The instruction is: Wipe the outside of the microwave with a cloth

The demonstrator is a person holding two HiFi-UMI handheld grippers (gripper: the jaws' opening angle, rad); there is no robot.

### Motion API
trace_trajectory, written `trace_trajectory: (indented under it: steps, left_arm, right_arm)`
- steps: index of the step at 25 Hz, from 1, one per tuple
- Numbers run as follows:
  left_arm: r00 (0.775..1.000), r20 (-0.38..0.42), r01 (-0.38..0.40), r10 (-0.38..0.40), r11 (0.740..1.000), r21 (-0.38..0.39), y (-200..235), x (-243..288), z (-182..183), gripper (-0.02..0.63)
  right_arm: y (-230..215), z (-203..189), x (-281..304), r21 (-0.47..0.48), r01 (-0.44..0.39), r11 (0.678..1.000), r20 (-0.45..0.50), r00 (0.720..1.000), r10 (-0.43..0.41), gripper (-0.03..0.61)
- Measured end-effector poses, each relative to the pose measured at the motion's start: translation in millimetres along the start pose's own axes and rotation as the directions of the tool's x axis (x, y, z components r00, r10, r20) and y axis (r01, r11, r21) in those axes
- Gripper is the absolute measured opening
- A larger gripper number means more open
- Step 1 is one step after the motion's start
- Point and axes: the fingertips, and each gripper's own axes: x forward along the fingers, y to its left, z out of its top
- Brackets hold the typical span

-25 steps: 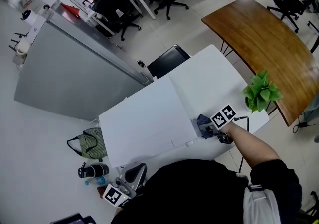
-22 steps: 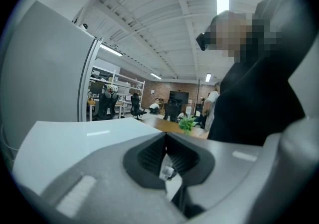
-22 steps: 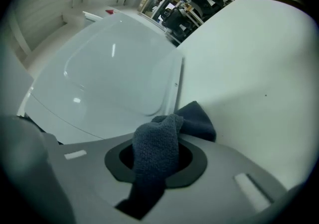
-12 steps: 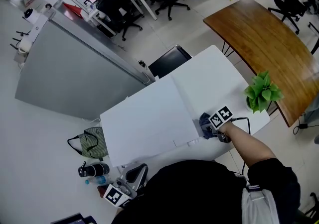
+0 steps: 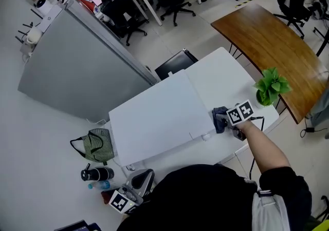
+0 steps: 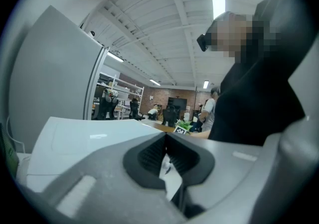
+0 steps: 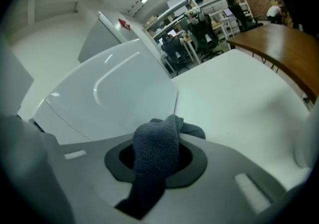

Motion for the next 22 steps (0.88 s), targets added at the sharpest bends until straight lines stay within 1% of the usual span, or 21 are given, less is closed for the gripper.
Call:
trace_trajectory:
  steps: [3,6,9,10,11,14,16,19,22]
  left_arm:
    - [0.999,0.023,0.031,-0.031,1.000,-0.001,-2.8,-32.8,-3.9,0.003]
    - [0.996,0.062,0.061,-0.060,0.998,-0.010,-0.7,-68.8,-8.0,0.003]
    - [0.992,0.096,0.088,-0.084,0.995,-0.038,0.6,-109.9,-14.1,0.003]
    - [0.990,0.103,0.098,-0.093,0.994,-0.049,-0.3,-121.9,-16.9,0.003]
    - [0.989,0.108,0.109,-0.102,0.992,-0.058,-2.0,-132.3,-19.4,0.003]
    - [0.983,0.118,0.148,-0.139,0.986,-0.072,-11.8,-153.4,-27.0,0.003]
    - [0.977,0.118,0.189,-0.181,0.980,-0.066,-23.9,-156.3,-30.5,0.003]
    - [0.963,0.125,0.243,-0.237,0.969,-0.038,-48.2,-145.1,-19.5,0.003]
    - [0.964,0.114,0.243,-0.240,0.970,-0.009,-71.7,-132.9,-12.7,0.003]
  right_arm:
    - [20.1,7.4,-25.8,-0.006,0.054,0.998,0.081,0.995,-0.054,0.077]
    - [53.0,15.1,-52.0,-0.008,0.092,0.996,0.175,0.981,-0.089,0.077]
    - [83.1,6.6,-72.8,0.019,0.175,0.984,0.270,0.947,-0.173,0.071]
    - [92.7,1.3,-79.1,0.031,0.188,0.982,0.297,0.936,-0.189,0.072]
    - [104.0,-3.9,-84.7,0.043,0.185,0.982,0.320,0.929,-0.189,0.075]
    - [144.9,-22.4,-94.1,0.047,0.144,0.989,0.360,0.921,-0.151,0.075]
    - [172.1,-34.2,-97.6,0.034,0.105,0.994,0.385,0.916,-0.111,0.075]
    - [215.3,-41.5,-104.2,-0.005,0.005,1.000,0.416,0.909,-0.002,0.075]
    - [245.9,-43.4,-118.0,-0.084,-0.064,0.994,0.417,0.904,0.093,0.075]
